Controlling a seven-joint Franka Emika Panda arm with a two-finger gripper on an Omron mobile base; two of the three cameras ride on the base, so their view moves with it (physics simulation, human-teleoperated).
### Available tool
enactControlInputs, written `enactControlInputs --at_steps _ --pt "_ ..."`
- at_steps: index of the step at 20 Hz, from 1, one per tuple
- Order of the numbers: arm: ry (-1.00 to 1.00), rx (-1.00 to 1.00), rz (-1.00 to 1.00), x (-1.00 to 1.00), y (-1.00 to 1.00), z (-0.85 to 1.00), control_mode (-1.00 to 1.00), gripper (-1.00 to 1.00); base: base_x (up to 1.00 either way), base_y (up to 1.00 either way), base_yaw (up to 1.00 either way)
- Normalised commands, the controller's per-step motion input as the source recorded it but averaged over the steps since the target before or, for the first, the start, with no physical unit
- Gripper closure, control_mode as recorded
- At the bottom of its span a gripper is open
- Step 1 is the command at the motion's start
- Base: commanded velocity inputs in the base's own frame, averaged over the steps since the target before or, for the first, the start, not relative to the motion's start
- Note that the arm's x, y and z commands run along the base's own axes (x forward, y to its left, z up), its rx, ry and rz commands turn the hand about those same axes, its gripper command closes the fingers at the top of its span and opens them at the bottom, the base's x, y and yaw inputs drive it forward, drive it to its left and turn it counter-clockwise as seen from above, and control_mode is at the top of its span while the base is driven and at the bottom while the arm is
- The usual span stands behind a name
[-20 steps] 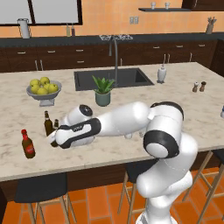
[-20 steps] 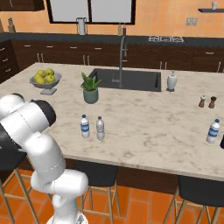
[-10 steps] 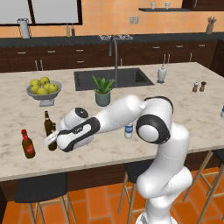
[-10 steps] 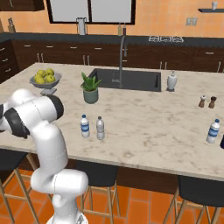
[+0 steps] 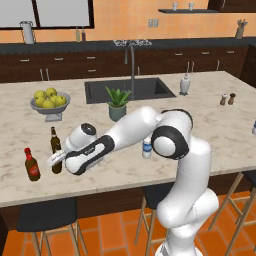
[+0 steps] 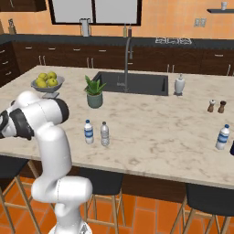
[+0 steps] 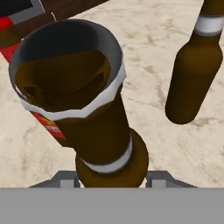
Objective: Move the plastic bottles in the middle to the plastics group, and the glass bottles in the middle to the glass group.
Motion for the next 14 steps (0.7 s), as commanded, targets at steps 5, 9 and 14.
enactControlInputs --at_steps 5,9,14 --pt "0.00 -0.04 0.00 0.29 0.10 0.00 -1.00 1.00 0.00 0.00 0.00" --pt "0.02 -0.04 0.00 0.12 0.03 0.00 -1.00 1.00 0.00 0.00 0.00" --pt "0.01 -0.06 0.00 0.00 0.07 0.00 -1.00 1.00 0.00 0.00 0.00"
